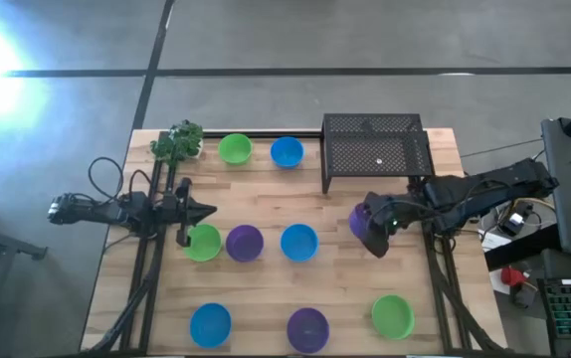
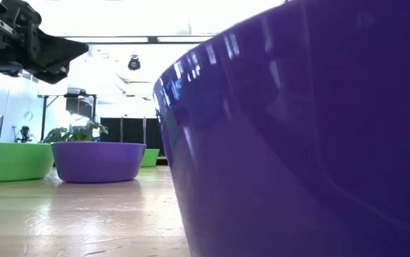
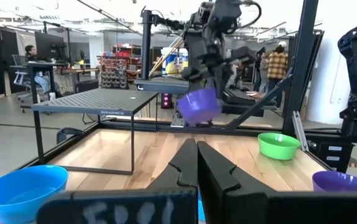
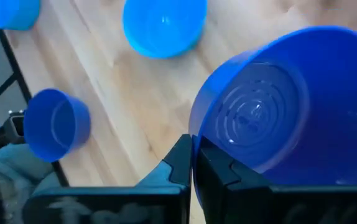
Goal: Pick & Place Mini bowls
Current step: Put the top right violet bowl on the shelf
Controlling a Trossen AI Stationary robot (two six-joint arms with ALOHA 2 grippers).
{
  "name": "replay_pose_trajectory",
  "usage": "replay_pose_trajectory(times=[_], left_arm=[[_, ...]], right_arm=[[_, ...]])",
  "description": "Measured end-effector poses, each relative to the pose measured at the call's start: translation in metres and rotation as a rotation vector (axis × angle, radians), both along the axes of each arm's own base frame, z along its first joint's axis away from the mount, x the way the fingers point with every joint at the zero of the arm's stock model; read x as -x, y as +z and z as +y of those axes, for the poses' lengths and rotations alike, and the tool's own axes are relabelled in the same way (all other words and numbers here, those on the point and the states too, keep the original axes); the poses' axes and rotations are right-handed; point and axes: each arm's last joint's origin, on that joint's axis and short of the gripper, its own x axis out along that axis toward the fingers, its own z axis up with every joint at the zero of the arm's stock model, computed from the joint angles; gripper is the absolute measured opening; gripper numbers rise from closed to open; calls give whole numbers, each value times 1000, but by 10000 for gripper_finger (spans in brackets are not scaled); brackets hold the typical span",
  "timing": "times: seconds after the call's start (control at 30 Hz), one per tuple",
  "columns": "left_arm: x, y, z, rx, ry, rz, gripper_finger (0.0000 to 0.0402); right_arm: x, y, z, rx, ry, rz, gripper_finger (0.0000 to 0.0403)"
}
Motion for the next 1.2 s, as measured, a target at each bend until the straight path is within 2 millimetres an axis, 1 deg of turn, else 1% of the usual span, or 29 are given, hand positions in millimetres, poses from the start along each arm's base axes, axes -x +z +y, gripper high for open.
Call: replay_pose_trajectory(times=[0.1, 0.33, 0.47, 0.57, 0.8, 1.07, 1.2], left_arm=[[0, 2, 0, 3, 0, -18, 0], [0, 4, 0, 6, 0, -41, 0], [0, 4, 0, 6, 0, -39, 0], [0, 4, 0, 6, -1, -39, 0], [0, 4, 0, 6, 0, -39, 0], [1, 6, 0, 8, -1, -58, 0], [1, 6, 0, 9, 0, -61, 0]], right_arm=[[5, 19, -4, 89, 0, 8, 10], [23, 62, -19, 276, -65, 33, 11], [32, 77, -32, 358, -113, 63, 11], [38, 79, -45, 407, -168, 127, 11], [49, 74, -81, 446, -271, 282, 11], [57, 70, -117, 475, -300, 393, 11], [58, 66, -133, 468, -294, 457, 11]])
